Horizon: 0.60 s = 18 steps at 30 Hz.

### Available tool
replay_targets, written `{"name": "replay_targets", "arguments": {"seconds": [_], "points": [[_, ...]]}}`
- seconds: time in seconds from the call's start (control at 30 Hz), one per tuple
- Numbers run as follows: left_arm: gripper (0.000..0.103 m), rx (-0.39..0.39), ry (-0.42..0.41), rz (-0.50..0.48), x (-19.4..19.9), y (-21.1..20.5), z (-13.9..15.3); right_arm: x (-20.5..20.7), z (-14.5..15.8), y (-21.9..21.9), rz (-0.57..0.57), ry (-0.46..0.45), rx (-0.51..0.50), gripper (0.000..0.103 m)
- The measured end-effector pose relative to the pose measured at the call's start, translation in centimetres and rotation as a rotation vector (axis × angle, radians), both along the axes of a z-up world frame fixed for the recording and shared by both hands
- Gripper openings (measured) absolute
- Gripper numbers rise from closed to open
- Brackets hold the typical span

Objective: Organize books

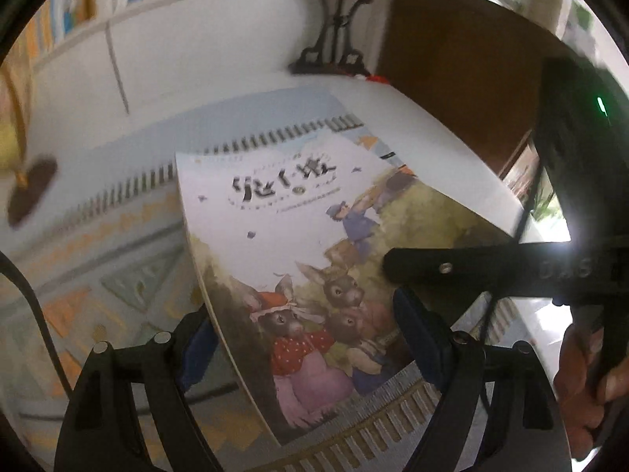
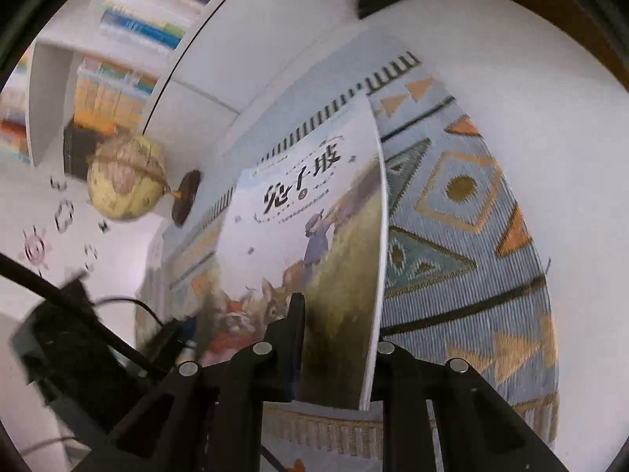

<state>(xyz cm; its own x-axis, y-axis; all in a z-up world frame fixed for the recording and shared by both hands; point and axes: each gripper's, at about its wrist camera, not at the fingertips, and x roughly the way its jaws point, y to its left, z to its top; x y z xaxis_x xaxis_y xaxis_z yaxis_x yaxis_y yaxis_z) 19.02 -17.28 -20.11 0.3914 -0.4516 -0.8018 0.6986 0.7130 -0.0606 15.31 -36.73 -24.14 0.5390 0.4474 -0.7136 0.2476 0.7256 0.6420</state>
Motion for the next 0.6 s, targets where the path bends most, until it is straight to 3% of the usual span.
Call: {"name": "replay_targets", "arguments": {"seconds": [0.3,0.6], "points": [[0.081,0.01,-0.141,0.026,-1.2,2.4,2.9,0.1,3.2,3.4,0.131,-0.121,-0.182,0.018],[0.081,-0.039,-0.175,0.071,-1.3,9.1,5.3,0.0,6.1,10.1,0.216,-0.209,-0.304,0.018]]}}
